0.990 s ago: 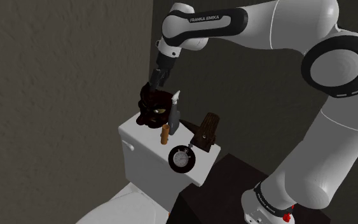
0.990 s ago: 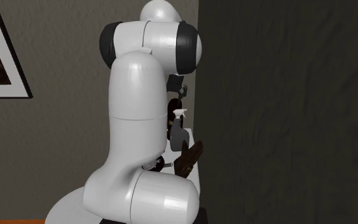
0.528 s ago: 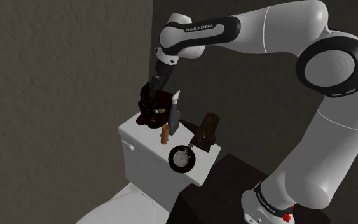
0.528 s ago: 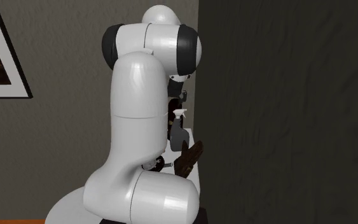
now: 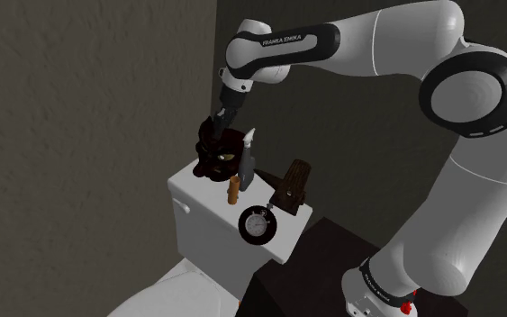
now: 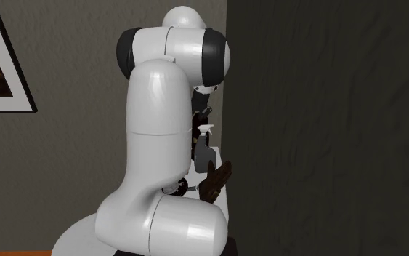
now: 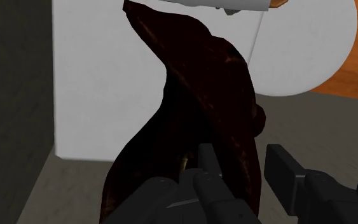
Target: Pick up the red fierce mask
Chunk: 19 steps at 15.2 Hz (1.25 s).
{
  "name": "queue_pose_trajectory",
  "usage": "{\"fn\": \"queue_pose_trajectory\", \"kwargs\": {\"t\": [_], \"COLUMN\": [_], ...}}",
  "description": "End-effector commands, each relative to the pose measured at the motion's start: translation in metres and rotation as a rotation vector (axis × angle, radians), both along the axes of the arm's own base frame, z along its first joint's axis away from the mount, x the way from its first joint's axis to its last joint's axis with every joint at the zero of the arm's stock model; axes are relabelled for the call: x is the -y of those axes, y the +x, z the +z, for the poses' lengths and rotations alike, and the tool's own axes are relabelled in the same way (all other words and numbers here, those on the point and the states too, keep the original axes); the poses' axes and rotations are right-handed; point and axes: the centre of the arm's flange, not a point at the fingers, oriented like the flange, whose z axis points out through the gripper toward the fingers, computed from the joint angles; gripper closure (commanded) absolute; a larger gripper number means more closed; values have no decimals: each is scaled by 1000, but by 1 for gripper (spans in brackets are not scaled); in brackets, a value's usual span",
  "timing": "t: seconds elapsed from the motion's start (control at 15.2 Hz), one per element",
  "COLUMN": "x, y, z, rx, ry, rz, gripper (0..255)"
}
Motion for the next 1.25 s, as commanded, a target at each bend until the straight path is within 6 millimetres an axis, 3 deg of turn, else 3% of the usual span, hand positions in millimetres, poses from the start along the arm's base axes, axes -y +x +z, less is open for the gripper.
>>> {"fn": "queue_pose_trajectory", "kwargs": {"t": [0.0,1.06,1.19], "x": [0,0,0], "y": [0,0,0], "z": [0,78,79], "rx": [-1,-1,-1], "ry": [0,0,0], "rz": [0,0,0], "gripper": [255,255,255]}}
